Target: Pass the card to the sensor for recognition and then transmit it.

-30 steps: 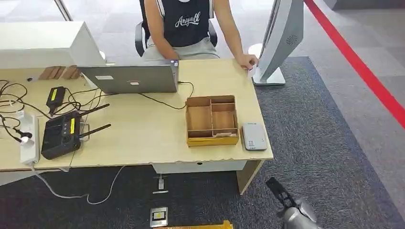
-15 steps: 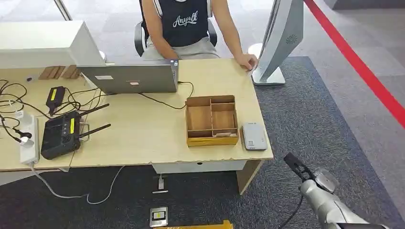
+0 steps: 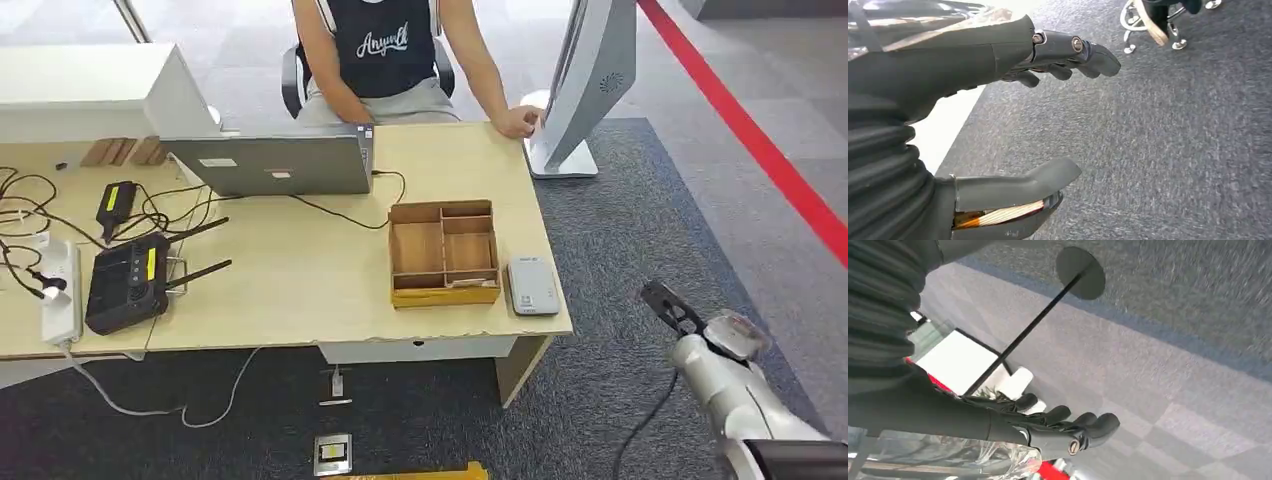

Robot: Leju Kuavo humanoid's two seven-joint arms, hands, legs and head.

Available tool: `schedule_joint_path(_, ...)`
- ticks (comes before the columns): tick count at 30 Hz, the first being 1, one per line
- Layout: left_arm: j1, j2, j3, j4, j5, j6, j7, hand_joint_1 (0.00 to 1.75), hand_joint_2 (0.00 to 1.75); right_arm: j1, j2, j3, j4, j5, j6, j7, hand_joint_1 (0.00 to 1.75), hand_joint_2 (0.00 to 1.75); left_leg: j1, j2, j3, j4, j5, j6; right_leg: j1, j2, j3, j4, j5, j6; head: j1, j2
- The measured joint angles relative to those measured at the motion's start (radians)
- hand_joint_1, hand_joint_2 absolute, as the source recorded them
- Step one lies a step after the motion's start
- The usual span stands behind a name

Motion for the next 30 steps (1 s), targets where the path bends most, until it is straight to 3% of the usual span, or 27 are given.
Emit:
schedule_joint_path(5,0.0,-0.001,0.006,0.0,-0.004,0.0,0.001,0.0,1.75,-0.042,-0.055,0.003,-0.042,-0.02,0.009,0.017,0.0,1.75,0.0,0.0,0.0,0.0,0.0,0.0,0.0,0.0,0.0,0.0,0.0,0.0,0.0,0.0)
schedule_joint_path(17,-0.001,-0.005,0.018,0.0,-0.007,0.0,-0.003,0.0,1.75,-0.056,-0.094,0.01,-0.094,-0.009,-0.011,0.017,0.0,1.75,0.0,0.0,-0.001,0.0,0.0,0.0,-0.001,0.0,0.0,0.0,0.0,0.0,0.0,0.0)
schedule_joint_path(22,-0.002,-0.005,0.024,0.0,-0.018,-0.001,-0.028,0.0,1.75,-0.105,-0.135,0.02,-0.182,-0.006,0.015,0.01,0.0,1.75,0.0,0.0,-0.001,0.0,0.0,0.0,-0.001,0.0,0.0,0.0,0.001,0.001,0.0,0.0)
schedule_joint_path(24,-0.002,-0.005,0.024,0.0,-0.028,-0.005,-0.042,0.0,1.75,-0.112,-0.147,0.032,-0.246,-0.024,0.004,-0.046,0.0,1.75,0.0,-0.001,-0.003,0.0,0.0,0.0,-0.001,0.0,0.0,0.001,0.001,0.001,0.001,0.0)
schedule_joint_path(28,-0.007,-0.002,0.025,0.0,-0.047,-0.012,-0.071,0.0,1.75,-0.187,-0.136,0.096,-0.378,-0.057,-0.052,-0.233,0.0,1.75,-0.001,0.0,-0.003,0.0,0.001,0.0,-0.001,0.0,-0.001,0.002,0.002,0.0,0.0,0.0)
schedule_joint_path(30,-0.009,-0.002,0.026,0.0,-0.059,-0.012,-0.076,0.0,1.75,-0.232,-0.113,0.142,-0.41,-0.062,-0.069,-0.267,0.0,1.75,0.0,0.0,-0.003,0.0,0.002,-0.001,-0.001,0.0,-0.002,0.003,0.002,0.0,0.0,0.0)
